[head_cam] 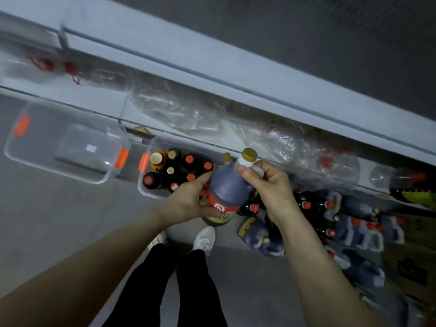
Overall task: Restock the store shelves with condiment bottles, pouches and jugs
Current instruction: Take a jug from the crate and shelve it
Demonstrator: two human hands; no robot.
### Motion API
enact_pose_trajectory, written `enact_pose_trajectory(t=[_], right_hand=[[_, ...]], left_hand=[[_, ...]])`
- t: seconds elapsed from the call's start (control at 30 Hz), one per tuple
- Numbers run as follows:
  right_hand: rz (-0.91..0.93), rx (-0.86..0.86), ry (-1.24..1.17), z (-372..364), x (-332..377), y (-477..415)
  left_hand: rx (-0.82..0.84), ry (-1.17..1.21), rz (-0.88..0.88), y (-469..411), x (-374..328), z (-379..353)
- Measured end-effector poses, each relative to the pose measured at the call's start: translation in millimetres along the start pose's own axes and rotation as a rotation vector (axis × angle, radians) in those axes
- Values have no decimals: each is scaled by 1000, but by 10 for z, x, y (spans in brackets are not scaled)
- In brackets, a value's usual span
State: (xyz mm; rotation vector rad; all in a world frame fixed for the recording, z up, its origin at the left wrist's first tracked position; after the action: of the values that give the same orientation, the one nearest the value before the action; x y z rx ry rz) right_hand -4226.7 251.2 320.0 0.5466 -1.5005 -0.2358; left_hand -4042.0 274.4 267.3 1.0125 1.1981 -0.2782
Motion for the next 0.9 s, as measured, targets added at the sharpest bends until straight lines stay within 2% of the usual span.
enact_pose_trajectory(t=[0.1,0.43,0.67,0.77,0.9], right_hand=[[50,6,-41,-117,582,171],[253,-13,-16,-464,2223,689],[265,54,-60,-679,2607,1150],[250,46,95,-732,2709,1296],[241,-75,264,-705,2922,1380]], left_hand=[[22,31,10,272,-409,87],[-191,6,-169,1157,-1801,469],[-255,-36,-277,1534,-2490,712],[-282,-72,-311,1650,-2738,806],[-305,-161,-342,1724,-3063,887]])
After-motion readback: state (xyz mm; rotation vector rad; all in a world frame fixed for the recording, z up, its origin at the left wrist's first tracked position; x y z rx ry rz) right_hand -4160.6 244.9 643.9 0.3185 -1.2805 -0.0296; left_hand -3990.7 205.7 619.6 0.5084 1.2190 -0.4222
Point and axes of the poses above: each hand's wrist, its own y-axis away from the middle knuckle, its own z-axis out of the back of the hand, x = y × z, the point moved 5 cm from there along -y, towards the middle knuckle, and after that the axes turned 13 degrees about x, right-handed, at the moved point
